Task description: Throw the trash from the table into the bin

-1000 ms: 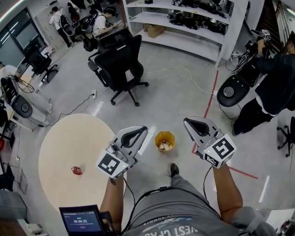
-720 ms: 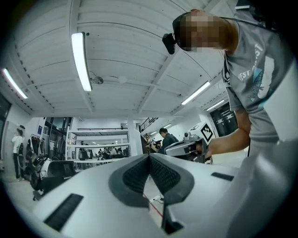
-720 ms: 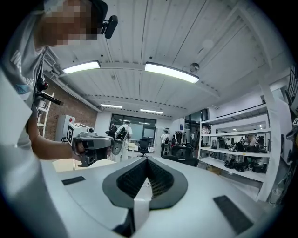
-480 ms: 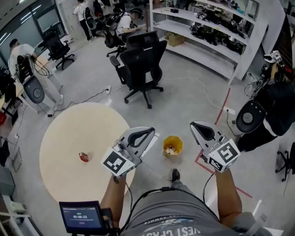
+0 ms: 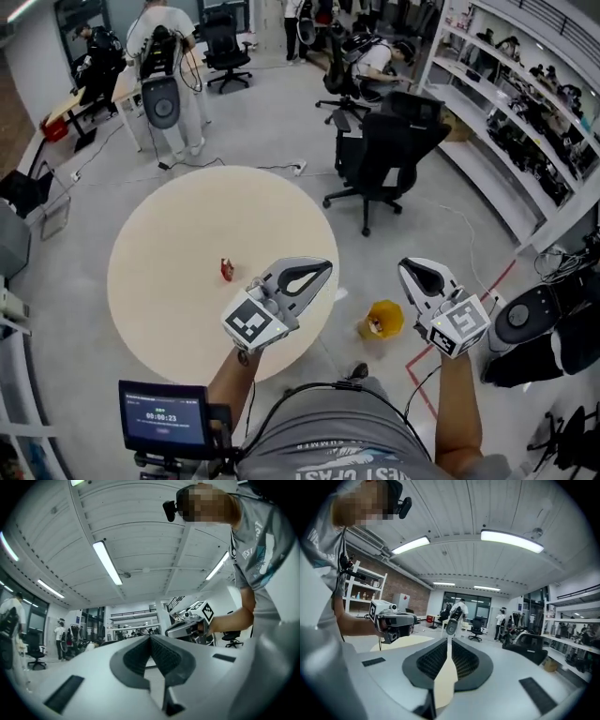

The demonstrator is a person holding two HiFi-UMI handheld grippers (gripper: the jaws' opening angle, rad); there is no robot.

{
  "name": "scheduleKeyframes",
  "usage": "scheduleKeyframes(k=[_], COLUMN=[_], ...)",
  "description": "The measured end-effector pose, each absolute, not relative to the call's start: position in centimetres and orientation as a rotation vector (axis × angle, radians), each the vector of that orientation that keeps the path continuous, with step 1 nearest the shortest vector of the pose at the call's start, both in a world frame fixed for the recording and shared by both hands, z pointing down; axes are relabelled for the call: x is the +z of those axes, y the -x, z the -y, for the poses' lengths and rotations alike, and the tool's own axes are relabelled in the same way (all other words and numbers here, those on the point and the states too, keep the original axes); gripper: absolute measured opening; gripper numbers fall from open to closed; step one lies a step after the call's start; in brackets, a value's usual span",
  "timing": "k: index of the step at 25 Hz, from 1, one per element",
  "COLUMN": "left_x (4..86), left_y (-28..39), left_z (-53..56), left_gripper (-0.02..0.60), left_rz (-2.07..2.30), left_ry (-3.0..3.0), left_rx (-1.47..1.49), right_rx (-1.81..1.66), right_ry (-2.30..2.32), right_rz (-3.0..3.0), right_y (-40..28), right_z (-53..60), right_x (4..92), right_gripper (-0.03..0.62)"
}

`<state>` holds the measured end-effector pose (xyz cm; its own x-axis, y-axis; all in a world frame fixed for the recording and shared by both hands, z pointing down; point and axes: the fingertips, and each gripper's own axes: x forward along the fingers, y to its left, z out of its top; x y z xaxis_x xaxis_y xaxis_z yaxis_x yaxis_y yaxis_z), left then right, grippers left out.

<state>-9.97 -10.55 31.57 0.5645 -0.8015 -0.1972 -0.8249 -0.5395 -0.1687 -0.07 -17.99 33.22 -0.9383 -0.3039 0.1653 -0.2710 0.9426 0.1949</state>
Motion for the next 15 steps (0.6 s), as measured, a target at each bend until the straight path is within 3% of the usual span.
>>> scheduleKeyframes(k=[4, 6, 11, 15], left_x=[31.2, 31.6, 34.8, 37.6], left_y=[17.2, 20.4, 26.3, 30.6], left_z=[4.5, 2.5, 0.4, -1.6], left_gripper=[0.041, 0.041, 0.041, 0.041], left_rz=[-1.553, -1.648, -1.852, -2.022], left_ry=[2.470, 2.420, 2.298, 2.207], left_rx=[0.171, 0.183, 0.167, 0.115], right_rx=[-0.290, -0.299, -0.303, -0.286], right_ry=[-0.176, -0.051, 0.238, 0.463], right_rz=[2.865, 2.836, 2.743, 2.667], right_y=[8.5, 12.4, 20.8, 28.4], right_z=[12.8, 11.1, 9.9, 8.0], right_x=[32.8, 33.3, 38.0, 42.4], right_gripper=[0.019, 0.110, 0.223, 0.233])
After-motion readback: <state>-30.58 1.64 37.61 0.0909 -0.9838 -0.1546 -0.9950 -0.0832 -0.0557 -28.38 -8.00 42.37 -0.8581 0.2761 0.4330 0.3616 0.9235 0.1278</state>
